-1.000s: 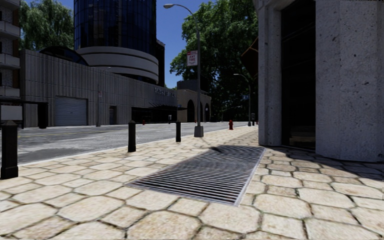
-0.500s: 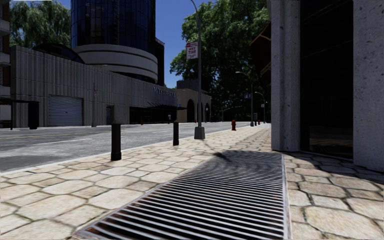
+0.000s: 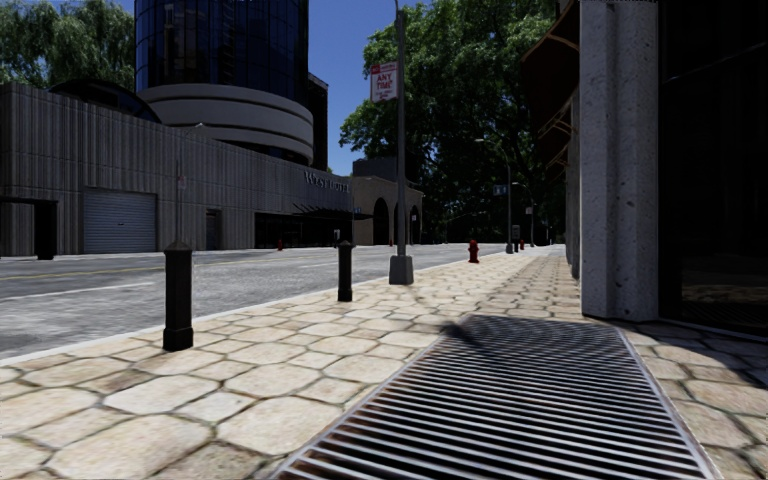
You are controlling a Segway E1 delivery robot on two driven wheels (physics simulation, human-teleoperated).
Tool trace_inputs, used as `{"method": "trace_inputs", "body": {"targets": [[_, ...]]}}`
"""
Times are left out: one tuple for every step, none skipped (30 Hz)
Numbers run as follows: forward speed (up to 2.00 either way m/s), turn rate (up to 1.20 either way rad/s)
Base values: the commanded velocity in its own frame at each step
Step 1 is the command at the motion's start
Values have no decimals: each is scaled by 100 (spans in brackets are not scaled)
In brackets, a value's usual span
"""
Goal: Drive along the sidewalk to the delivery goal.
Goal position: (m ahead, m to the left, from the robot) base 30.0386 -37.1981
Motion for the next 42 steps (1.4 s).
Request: {"method": "trace_inputs", "body": {"targets": [[200, 0], [200, 0], [200, 0], [200, 0], [200, 0], [200, 0], [200, 0], [200, 0], [200, 0], [200, 0], [200, 0], [200, 0], [200, 0], [200, 0], [200, 0], [200, 0], [200, 0], [200, -29], [200, -29], [200, -50], [200, -68], [200, -72], [200, -73], [200, -73], [200, -74], [200, -74], [200, -74], [200, -74], [200, -74], [200, -74], [200, -74], [200, -74], [200, -74], [200, -74], [200, -74], [200, -74], [200, -74], [200, -74], [200, -73], [200, -71], [200, -71], [200, -67]]}}
